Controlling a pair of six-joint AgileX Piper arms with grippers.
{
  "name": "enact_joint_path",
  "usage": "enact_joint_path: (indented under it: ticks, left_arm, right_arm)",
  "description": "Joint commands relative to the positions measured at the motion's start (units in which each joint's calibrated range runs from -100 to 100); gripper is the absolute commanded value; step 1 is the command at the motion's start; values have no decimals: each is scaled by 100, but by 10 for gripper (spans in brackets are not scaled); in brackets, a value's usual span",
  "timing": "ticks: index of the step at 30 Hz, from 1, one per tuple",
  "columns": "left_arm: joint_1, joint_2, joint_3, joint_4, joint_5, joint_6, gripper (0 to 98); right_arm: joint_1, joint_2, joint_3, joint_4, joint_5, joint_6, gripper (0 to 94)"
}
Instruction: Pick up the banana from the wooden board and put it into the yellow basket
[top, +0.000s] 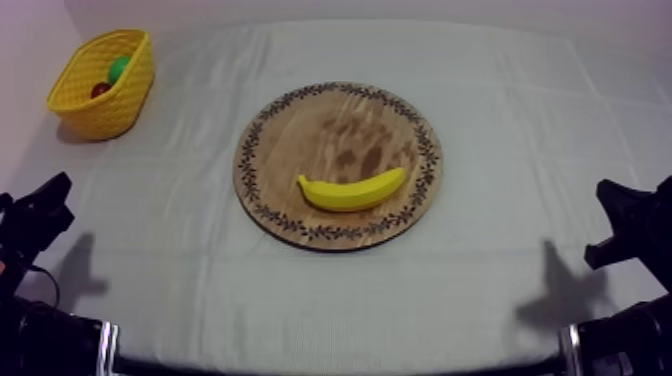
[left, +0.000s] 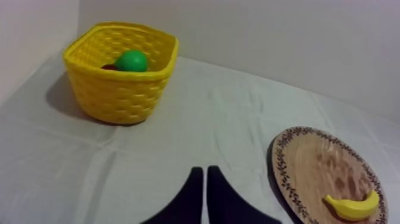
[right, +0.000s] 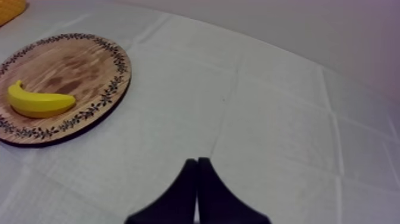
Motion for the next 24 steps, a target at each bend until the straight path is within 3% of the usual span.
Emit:
enact_joint_path:
  ticks: [1, 11, 19, 24]
  left_arm:
    - [-10, -7, 2, -53, 1, 317, 45]
    - [-17, -7, 2, -53, 1, 419, 18]
    - [-15, -7, 2, -53, 1, 209, 2]
    - [2, -7, 2, -53, -4, 308, 1]
  right_arm:
    - [0, 3, -3, 0, -6, 0, 2]
    - [0, 3, -3, 0, -6, 0, 2]
    - [0, 3, -3, 0, -6, 0, 2]
    - [0, 3, -3, 0, -6, 0, 2]
